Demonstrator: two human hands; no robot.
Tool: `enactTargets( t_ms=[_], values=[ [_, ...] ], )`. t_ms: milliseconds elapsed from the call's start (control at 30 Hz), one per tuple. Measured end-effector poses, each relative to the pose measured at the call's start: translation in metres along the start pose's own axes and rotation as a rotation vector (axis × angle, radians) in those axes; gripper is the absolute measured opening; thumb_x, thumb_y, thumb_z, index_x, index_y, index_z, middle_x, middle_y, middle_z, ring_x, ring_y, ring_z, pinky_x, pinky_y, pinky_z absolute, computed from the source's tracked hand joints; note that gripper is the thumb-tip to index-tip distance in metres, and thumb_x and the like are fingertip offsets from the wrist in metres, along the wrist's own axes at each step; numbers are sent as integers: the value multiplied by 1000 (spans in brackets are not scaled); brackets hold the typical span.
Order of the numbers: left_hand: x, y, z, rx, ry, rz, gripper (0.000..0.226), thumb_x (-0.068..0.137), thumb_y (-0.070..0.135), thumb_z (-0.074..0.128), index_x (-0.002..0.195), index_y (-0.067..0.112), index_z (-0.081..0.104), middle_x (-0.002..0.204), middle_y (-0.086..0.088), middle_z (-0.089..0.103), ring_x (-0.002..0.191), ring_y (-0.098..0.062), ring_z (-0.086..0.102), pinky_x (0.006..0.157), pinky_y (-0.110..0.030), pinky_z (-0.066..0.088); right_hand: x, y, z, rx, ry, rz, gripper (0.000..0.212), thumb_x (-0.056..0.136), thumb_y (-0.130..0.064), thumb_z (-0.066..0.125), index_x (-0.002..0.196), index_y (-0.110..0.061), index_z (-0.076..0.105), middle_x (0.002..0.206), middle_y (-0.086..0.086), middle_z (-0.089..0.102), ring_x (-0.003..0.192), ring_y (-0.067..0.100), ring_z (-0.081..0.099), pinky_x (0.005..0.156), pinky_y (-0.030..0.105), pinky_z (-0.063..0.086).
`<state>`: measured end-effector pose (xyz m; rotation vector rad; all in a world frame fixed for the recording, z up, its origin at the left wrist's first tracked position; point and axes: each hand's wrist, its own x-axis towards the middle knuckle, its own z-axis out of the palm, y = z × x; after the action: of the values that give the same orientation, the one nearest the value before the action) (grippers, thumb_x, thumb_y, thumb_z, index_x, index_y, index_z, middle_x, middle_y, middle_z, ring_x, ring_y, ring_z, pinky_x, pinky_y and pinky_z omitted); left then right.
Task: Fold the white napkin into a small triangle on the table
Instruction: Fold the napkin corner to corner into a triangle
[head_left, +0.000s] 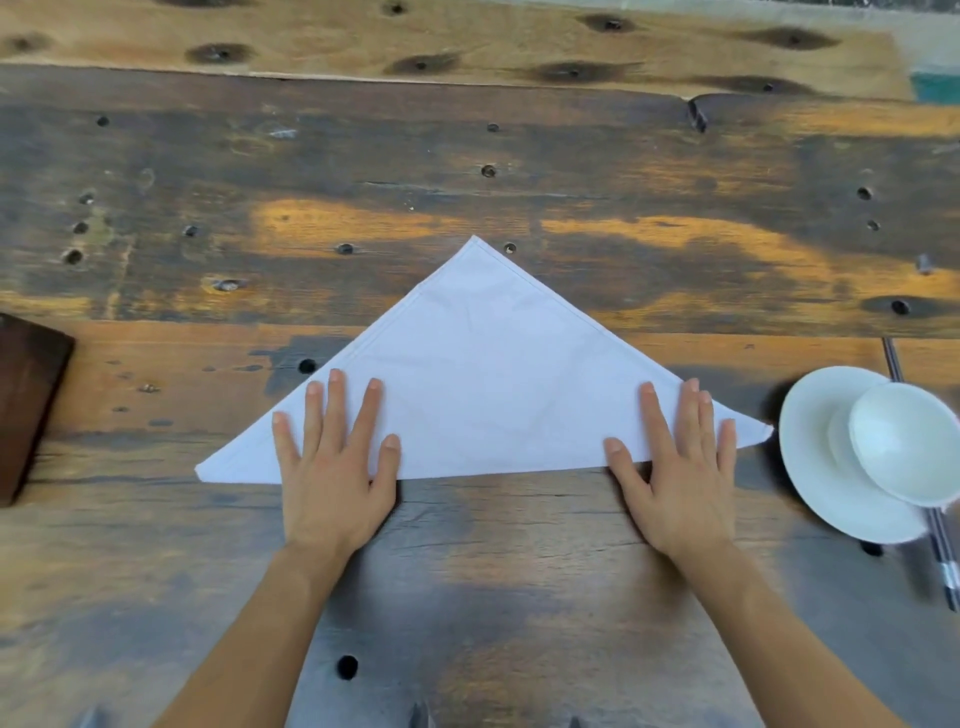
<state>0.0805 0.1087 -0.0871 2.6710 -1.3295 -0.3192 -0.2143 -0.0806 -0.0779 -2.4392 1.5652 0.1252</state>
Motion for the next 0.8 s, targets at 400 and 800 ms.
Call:
enactTargets(
  t_ms=[400,800],
  values=[
    [-30,78,26,109,-80,128,67,101,49,22,164,28,13,172,-2,5,159,-27,1,123,-66,4,-22,-152,27,189,-96,-322,59,106,-43,5,162,-25,12,171,2,1,155,13,-13,124,48,-12],
    [-51,-30,-7,-74,-7,-409,64,100,61,10,162,45,6,174,2,1,159,-25,0,126,-57,0,-37,11,13,66,0,86,67,100,-66,12,161,-40,2,171,4,-5,156,23,-7,125,53,1]
  ],
)
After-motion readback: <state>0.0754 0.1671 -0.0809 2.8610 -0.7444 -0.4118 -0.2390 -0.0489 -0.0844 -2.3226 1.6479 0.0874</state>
